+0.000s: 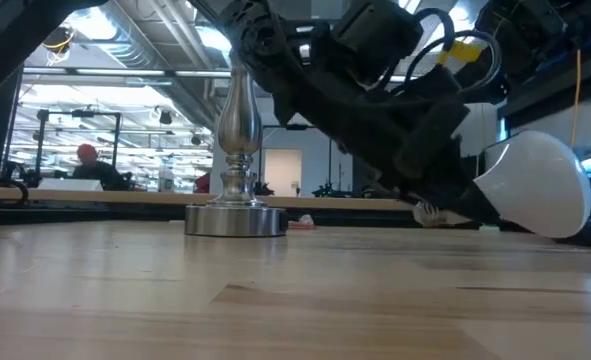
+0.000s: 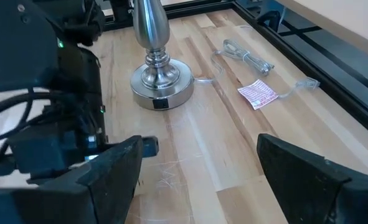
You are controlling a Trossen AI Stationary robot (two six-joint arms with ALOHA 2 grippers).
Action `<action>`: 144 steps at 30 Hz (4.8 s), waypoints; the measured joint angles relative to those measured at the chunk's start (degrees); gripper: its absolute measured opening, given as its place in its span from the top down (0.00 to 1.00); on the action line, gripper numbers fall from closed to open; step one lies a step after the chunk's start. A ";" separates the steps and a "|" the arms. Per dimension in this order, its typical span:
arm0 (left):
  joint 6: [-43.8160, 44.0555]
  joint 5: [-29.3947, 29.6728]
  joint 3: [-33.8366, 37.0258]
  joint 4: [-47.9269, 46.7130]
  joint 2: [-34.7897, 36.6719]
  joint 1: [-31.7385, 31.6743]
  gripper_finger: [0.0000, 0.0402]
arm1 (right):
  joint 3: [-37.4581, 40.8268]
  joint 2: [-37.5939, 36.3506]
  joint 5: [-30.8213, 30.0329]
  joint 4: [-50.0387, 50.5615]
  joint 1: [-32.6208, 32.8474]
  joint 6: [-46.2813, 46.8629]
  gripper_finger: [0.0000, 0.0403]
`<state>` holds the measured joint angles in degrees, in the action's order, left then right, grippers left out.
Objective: Screw lightbulb
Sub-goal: Insert the white lightbulb on the silver lamp
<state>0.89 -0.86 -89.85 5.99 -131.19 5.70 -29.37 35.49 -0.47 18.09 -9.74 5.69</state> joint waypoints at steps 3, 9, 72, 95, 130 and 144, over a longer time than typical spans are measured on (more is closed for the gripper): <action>-0.16 0.90 0.01 -2.87 3.91 0.83 0.68 | -1.40 -0.62 0.00 1.41 0.00 -0.08 0.20; 0.10 10.44 0.36 -14.46 14.70 4.49 0.68 | -8.51 -0.95 1.42 5.95 0.02 -1.49 0.20; -7.57 44.55 28.68 33.73 41.74 18.31 0.68 | -13.00 33.36 6.95 -61.89 19.85 -4.59 0.98; -4.64 44.69 28.68 30.21 41.76 17.78 0.66 | -19.86 38.97 6.35 -58.30 19.87 -4.86 0.90; -28.79 61.85 28.70 25.85 64.10 17.06 0.66 | -19.64 62.28 3.51 -62.03 2.31 -9.21 0.25; -30.57 64.09 28.70 25.87 64.10 16.59 0.66 | -33.74 74.58 9.09 -61.80 1.37 -9.27 0.25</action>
<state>-29.68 63.22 -61.14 31.86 -67.09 22.28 -63.11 110.07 8.62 -43.71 -8.37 -3.57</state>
